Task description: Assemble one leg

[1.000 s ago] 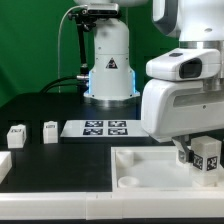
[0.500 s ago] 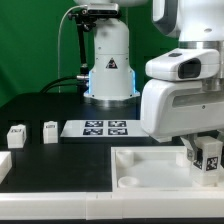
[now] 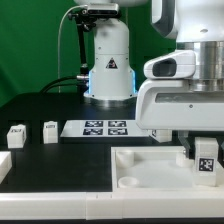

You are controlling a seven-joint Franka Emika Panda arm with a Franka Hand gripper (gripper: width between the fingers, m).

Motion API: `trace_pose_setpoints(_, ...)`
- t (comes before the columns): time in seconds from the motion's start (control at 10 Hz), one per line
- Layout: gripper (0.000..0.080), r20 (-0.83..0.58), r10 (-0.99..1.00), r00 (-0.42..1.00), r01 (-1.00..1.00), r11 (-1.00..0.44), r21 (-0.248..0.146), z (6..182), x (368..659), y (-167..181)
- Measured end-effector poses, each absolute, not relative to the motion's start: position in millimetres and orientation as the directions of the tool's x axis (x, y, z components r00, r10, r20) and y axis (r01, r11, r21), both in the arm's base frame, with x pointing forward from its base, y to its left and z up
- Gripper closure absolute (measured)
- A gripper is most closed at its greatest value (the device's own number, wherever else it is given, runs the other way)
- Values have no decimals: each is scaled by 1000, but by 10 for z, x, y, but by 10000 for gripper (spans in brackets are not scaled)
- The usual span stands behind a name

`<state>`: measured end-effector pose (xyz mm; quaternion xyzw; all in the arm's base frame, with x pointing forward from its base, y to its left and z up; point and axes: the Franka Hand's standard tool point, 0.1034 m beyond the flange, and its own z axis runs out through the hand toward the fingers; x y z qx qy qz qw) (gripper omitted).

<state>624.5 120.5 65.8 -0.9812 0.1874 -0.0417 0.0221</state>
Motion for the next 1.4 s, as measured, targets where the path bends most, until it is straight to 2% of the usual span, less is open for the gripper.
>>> trace_pose_setpoints(0.2,509,57,-650,758,-646,-760,-69,654,6236,1213)
trace_pose_setpoints(0.5,509,38,-824,565,-820,-566,-84,651,6239,1205)
trace_pose_setpoints(0.6,509,38,-821,570,-816,-571,-84,651,6240,1206)
trace_pose_setpoints(0.7,403,38,-820,571,-816,-572,-84,650,6239,1208)
trace_pose_setpoints(0.8,403,39,-813,581,-809,-583,-83,649,6239,1208)
trace_pose_setpoints(0.9,263,44,-782,622,-777,-624,-81,649,6239,1206)
trace_pose_setpoints(1.0,186,47,-756,653,-752,-655,-79,650,6241,1199)
trace_pose_setpoints(1.2,157,69,-529,846,-526,-848,-60,649,6239,1205)
trace_pose_setpoints(1.4,152,78,-304,950,-301,-953,-41,647,6232,1235)
